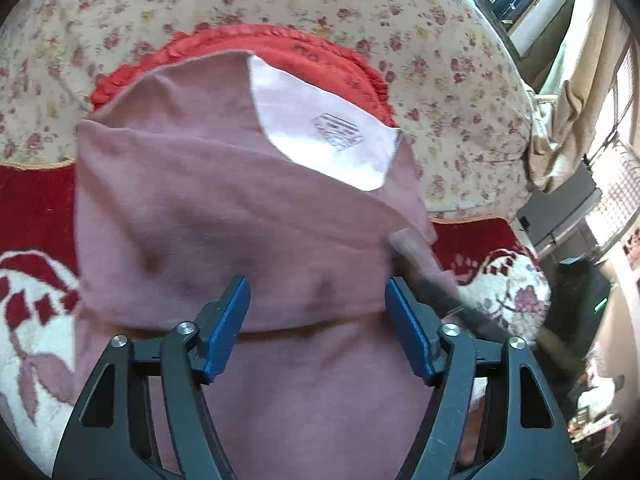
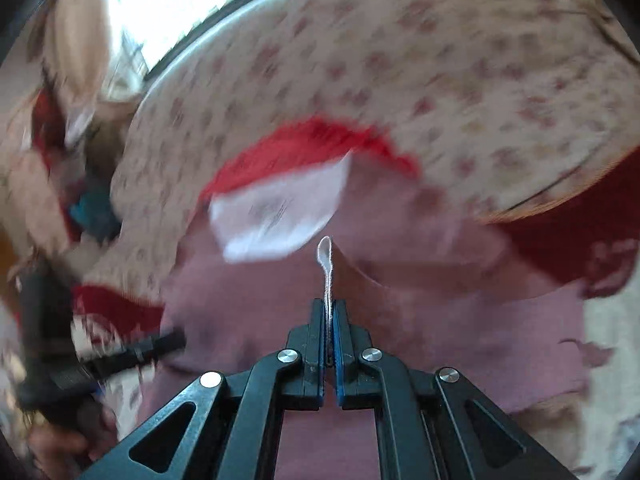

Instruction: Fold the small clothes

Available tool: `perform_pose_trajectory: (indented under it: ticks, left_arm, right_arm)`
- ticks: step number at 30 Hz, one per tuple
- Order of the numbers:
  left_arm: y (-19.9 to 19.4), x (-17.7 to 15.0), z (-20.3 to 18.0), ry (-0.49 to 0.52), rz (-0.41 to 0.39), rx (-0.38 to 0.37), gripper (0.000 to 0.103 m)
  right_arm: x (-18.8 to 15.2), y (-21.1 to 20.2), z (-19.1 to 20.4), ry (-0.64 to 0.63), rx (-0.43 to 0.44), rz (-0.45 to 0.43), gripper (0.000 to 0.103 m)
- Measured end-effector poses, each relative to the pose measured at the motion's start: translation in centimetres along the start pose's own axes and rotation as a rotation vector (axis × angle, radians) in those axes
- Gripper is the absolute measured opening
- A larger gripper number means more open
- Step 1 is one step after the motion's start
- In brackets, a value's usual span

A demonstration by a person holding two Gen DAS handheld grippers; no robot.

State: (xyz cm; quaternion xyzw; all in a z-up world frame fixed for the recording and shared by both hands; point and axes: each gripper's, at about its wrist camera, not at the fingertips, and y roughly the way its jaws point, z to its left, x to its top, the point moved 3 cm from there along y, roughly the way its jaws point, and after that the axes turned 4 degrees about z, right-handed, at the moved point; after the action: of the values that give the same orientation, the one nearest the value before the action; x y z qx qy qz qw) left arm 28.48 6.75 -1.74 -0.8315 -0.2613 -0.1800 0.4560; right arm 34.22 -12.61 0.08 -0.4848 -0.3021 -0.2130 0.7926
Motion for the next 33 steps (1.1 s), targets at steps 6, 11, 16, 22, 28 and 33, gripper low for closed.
perform_pose_trajectory:
  ticks: [6, 11, 16, 22, 28, 33]
  left_arm:
    - [3.0, 1.1, -1.7, 0.026, 0.075, -0.063, 0.083]
    - [6.1, 0.2, -1.9, 0.014, 0.194, -0.104, 0.083]
    - [5.9, 0.1, -2.2, 0.046, 0.193, -0.133, 0.083]
    - [6.5, 0.6, -1.0, -0.001, 0.203, -0.158, 0.041]
    - [6.8, 0.4, -0.8, -0.015, 0.229, -0.179, 0.009]
    - [6.2, 0.5, -1.0, 0.026, 0.193, -0.148, 0.001]
  right_arm:
    - [-2.5, 4.2, 3.3, -0.095, 0.000, 0.091, 0.003]
    - [-3.3, 4.5, 4.8, -0.139, 0.040, 0.085, 0.003]
    - [-3.5, 3.0, 6.2, -0.229, 0.063, 0.046, 0.003]
    - [-3.7, 2.6, 6.8, -0.246, 0.100, 0.042, 0.003]
    - [-4.4, 2.7, 7.1, -0.272, 0.092, 0.059, 0.003]
    - [-4.4, 2.3, 7.2, -0.289, 0.070, 0.038, 0.003]
